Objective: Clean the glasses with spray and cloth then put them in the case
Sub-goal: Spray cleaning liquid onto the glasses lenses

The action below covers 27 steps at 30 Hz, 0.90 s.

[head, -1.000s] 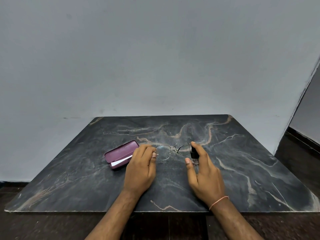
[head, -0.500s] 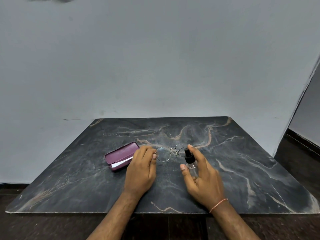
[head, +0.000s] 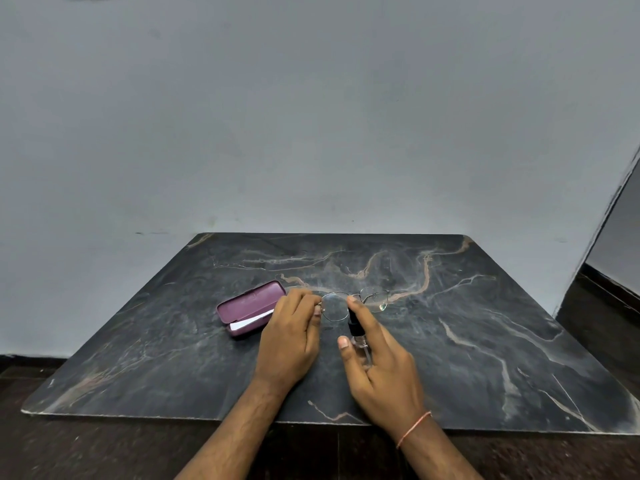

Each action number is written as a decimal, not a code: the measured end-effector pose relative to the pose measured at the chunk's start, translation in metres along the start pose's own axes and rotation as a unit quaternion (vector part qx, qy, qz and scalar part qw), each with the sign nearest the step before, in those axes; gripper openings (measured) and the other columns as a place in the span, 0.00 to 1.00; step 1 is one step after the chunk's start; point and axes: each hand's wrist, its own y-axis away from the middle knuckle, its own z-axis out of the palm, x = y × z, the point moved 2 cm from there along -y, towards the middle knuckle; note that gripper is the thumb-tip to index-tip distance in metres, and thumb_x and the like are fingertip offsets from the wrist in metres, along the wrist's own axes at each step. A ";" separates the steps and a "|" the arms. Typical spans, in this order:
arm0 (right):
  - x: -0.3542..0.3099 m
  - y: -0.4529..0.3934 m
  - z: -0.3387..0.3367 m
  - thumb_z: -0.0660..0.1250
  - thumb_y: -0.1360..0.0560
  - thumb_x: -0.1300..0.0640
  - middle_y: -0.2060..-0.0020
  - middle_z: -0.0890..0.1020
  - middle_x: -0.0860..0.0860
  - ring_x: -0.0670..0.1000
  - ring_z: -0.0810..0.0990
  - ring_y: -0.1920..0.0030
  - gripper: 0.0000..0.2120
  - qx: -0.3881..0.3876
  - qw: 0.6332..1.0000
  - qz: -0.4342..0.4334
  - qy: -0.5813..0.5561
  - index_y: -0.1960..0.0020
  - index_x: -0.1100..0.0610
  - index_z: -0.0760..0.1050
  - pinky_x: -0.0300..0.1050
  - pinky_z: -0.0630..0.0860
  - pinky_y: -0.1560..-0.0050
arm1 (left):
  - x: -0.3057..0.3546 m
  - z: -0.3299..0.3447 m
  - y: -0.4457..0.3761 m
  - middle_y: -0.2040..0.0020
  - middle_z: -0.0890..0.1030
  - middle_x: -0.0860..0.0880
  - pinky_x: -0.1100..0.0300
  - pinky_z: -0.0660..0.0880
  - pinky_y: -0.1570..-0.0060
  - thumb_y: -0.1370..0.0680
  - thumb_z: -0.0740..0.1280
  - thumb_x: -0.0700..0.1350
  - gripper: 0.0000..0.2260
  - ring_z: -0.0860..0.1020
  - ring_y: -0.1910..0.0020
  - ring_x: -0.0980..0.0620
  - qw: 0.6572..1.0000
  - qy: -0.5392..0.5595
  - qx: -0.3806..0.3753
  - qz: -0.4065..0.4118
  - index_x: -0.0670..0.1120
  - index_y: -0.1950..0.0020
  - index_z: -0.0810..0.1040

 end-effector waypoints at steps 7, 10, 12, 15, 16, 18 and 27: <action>-0.002 0.000 -0.005 0.65 0.19 0.42 0.37 0.80 0.31 0.21 0.76 0.51 0.26 0.014 1.000 0.015 -0.021 0.22 0.29 0.66 0.19 0.70 0.48 | 0.000 0.000 0.000 0.43 0.76 0.58 0.55 0.77 0.49 0.10 0.54 0.54 0.12 0.76 0.47 0.54 1.000 -0.004 0.001 0.003 0.53 0.42 0.76; -0.003 -0.001 -0.006 0.66 0.19 0.43 0.36 0.82 0.34 0.25 0.78 0.51 0.27 0.021 0.999 0.020 -0.025 0.22 0.30 0.66 0.20 0.70 0.49 | 0.000 0.001 0.000 0.44 0.76 0.57 0.54 0.77 0.49 0.10 0.56 0.52 0.10 0.76 0.47 0.54 1.000 -0.005 -0.002 0.003 0.52 0.42 0.76; -0.006 -0.001 -0.006 0.67 0.18 0.46 0.35 0.74 0.22 0.28 0.78 0.44 0.31 0.022 0.999 0.014 -0.025 0.19 0.29 0.62 0.18 0.69 0.47 | 0.001 0.001 0.000 0.44 0.77 0.57 0.54 0.77 0.49 0.10 0.56 0.52 0.10 0.76 0.47 0.53 1.000 -0.004 -0.002 0.003 0.52 0.42 0.76; -0.007 -0.002 -0.006 0.67 0.18 0.47 0.37 0.68 0.15 0.21 0.74 0.42 0.32 0.014 1.000 0.008 -0.020 0.18 0.30 0.61 0.17 0.67 0.44 | 0.001 0.001 -0.001 0.44 0.77 0.58 0.54 0.76 0.49 0.10 0.56 0.52 0.10 0.76 0.48 0.54 1.000 -0.004 0.000 0.003 0.52 0.43 0.76; -0.006 -0.001 -0.006 0.67 0.18 0.47 0.37 0.69 0.16 0.19 0.73 0.43 0.32 0.011 1.000 0.004 -0.021 0.18 0.30 0.61 0.17 0.67 0.44 | 0.001 0.001 -0.001 0.44 0.77 0.58 0.54 0.76 0.49 0.10 0.56 0.52 0.10 0.76 0.48 0.53 1.000 -0.005 0.000 0.002 0.52 0.43 0.76; -0.006 0.000 -0.006 0.67 0.18 0.45 0.37 0.70 0.16 0.19 0.73 0.45 0.30 0.001 1.000 -0.006 -0.025 0.20 0.28 0.62 0.20 0.70 0.44 | 0.001 0.001 0.000 0.43 0.76 0.58 0.54 0.76 0.49 0.10 0.56 0.52 0.10 0.75 0.48 0.53 1.000 -0.007 0.000 0.003 0.52 0.43 0.76; -0.001 -0.003 -0.005 0.68 0.18 0.44 0.39 0.80 0.28 0.27 0.80 0.48 0.29 0.001 0.999 0.006 -0.050 0.20 0.30 0.64 0.24 0.73 0.44 | 0.002 0.000 -0.001 0.43 0.77 0.58 0.56 0.75 0.49 0.10 0.57 0.52 0.10 0.75 0.47 0.55 1.000 -0.005 0.002 0.003 0.52 0.43 0.77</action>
